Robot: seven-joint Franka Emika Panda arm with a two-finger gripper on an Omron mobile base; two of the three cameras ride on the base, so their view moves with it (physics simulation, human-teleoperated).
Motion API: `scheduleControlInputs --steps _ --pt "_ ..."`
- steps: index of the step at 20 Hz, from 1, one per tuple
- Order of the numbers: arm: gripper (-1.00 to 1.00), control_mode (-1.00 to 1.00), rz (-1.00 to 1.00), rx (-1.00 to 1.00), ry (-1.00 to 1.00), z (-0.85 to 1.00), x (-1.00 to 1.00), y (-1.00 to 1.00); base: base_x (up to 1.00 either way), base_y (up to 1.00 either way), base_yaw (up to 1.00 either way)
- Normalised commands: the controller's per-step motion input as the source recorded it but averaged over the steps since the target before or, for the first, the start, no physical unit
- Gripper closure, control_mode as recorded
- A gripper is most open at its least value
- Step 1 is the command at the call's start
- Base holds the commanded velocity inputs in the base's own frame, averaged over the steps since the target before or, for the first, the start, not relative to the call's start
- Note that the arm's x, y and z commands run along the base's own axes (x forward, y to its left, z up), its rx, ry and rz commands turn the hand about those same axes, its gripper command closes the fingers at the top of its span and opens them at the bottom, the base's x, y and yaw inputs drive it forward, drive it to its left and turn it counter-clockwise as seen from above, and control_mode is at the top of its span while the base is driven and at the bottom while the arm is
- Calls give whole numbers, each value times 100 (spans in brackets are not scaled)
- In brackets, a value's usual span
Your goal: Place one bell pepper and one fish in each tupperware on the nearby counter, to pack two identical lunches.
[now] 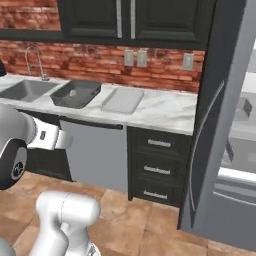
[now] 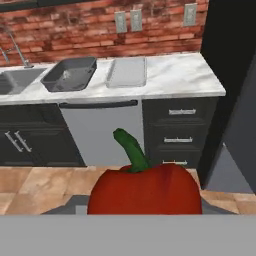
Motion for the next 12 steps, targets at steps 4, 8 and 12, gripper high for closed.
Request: scheduleControlInputs --steps 4,8,12 --pt "100 100 0 0 0 0 0 0 100 100 -4" --pt "100 100 0 0 0 0 0 0 100 100 -7" --pt "100 100 0 0 0 0 0 0 99 93 -8"
